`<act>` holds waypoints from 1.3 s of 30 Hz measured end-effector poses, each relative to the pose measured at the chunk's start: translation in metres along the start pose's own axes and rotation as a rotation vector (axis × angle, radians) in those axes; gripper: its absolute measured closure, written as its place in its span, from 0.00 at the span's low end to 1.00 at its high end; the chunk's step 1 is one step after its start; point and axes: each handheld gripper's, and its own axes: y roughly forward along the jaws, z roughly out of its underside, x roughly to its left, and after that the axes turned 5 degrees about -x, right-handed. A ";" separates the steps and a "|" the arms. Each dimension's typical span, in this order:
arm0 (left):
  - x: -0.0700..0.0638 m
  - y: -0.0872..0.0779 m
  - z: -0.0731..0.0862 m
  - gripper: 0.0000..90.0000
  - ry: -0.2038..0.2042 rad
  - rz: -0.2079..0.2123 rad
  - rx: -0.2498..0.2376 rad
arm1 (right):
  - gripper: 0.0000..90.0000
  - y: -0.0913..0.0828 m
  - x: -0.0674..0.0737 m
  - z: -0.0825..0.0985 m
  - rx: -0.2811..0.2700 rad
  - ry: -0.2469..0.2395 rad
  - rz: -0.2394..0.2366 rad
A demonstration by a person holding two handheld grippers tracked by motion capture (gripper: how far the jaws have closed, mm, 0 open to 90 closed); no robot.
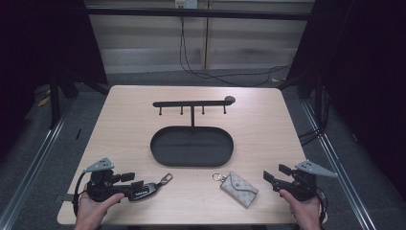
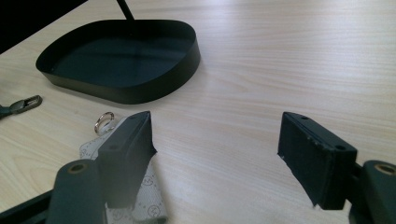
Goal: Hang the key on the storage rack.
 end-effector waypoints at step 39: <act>-0.024 0.019 -0.056 0.53 0.157 -0.124 0.218 | 0.19 0.005 0.002 0.002 0.077 -0.012 -0.037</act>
